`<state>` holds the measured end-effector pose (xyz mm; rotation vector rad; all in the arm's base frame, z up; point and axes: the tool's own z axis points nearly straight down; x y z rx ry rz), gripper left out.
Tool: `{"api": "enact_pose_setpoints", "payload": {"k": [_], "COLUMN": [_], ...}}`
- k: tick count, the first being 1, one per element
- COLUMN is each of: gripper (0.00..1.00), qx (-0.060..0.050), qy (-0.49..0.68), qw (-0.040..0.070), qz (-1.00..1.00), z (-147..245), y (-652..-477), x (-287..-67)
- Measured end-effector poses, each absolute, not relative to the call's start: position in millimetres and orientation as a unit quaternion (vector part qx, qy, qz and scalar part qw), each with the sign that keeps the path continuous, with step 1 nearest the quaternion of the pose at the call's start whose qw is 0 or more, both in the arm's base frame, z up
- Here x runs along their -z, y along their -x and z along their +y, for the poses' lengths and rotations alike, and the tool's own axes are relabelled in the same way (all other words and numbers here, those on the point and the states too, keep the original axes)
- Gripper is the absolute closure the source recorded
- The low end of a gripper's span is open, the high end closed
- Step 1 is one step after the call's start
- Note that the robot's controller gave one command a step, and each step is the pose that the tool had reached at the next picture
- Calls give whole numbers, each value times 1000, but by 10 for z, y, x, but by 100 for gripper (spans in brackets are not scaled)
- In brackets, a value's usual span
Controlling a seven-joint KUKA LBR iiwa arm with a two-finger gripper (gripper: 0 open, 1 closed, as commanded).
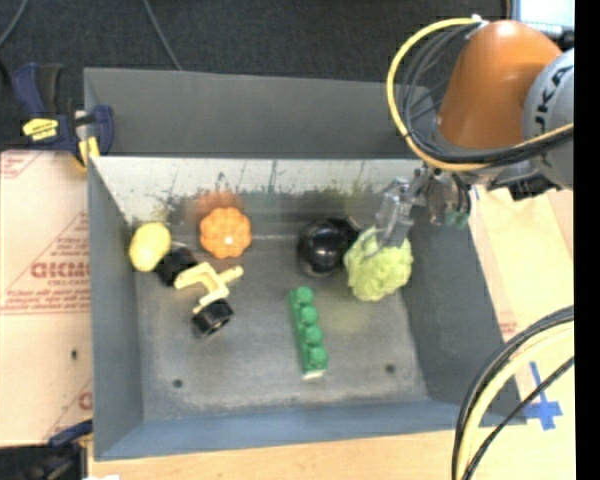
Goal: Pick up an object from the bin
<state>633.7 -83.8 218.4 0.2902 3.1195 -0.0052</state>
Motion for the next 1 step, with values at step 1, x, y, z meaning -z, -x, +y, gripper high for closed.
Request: {"api": "enact_pose_setpoints", "payload": {"k": [1], "gripper": [100], "qx": [2], "qy": [-93], "qw": [4], "qz": [996], "z": [-838], "y": [-6336], "x": [-2183]}}
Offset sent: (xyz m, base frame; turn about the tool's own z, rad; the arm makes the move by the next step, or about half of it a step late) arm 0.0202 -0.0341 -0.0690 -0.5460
